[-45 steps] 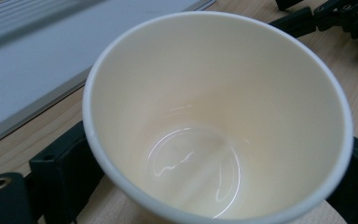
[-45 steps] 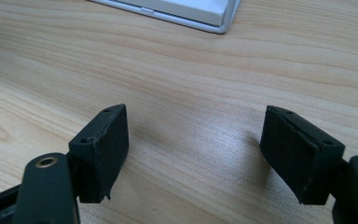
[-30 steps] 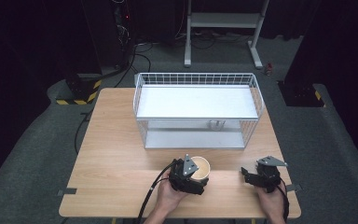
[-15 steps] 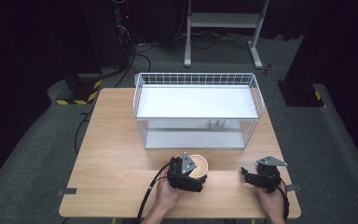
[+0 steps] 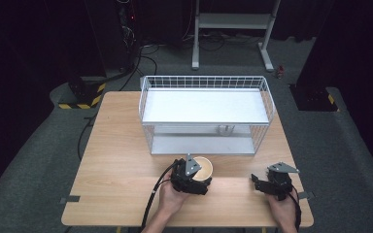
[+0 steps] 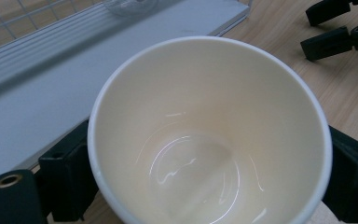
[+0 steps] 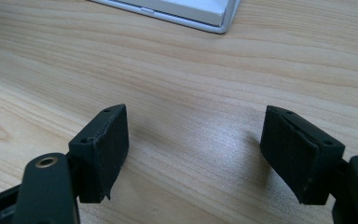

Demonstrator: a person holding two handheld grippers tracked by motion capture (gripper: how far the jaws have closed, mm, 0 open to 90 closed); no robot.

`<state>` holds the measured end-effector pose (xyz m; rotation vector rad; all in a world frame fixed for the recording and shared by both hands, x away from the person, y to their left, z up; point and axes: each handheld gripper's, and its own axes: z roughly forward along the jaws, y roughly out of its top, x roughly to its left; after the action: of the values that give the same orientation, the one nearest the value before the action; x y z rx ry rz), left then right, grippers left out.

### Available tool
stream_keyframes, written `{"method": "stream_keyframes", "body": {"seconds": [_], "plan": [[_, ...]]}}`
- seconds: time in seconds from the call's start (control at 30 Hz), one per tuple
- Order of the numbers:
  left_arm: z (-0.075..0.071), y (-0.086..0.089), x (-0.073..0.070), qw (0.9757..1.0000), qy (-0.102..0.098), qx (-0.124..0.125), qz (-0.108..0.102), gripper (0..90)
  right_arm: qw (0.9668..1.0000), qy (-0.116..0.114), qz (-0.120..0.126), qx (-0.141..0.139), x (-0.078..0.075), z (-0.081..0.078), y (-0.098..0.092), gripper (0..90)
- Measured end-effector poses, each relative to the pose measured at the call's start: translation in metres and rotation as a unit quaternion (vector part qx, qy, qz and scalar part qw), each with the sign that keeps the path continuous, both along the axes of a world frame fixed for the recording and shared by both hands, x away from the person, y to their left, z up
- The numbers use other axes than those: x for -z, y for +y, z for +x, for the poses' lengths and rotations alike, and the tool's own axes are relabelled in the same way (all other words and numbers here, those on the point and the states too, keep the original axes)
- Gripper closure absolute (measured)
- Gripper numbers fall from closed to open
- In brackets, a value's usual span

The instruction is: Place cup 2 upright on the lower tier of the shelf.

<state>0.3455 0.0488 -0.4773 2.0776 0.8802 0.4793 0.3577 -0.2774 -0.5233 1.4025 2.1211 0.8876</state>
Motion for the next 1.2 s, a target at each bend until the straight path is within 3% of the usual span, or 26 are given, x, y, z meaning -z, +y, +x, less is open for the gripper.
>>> {"method": "stream_keyframes", "body": {"seconds": [0.17,0.43,0.57,0.67,1.2], "plan": [[0.007,0.005,-0.003,0.9998,0.001,-0.017,-0.006,9.7,1.0000,0.001,0.000,0.000,0.000,0.000,0.000,23.8],[0.020,0.012,-0.008,0.9993,0.002,-0.038,0.008,9.7,1.0000,0.001,0.000,0.000,0.000,0.000,0.000,23.8],[0.026,0.017,-0.010,0.9990,0.007,-0.045,-0.003,9.7,1.0000,-0.001,0.000,0.000,0.000,0.000,0.000,23.8],[0.029,0.017,-0.011,0.9987,0.004,-0.050,0.011,9.7,1.0000,0.000,0.000,0.000,0.000,0.000,0.000,23.8],[0.049,0.029,-0.013,0.9960,0.007,-0.090,-0.003,9.8,1.0000,0.000,0.001,0.000,0.000,0.000,0.000,23.8]]}}
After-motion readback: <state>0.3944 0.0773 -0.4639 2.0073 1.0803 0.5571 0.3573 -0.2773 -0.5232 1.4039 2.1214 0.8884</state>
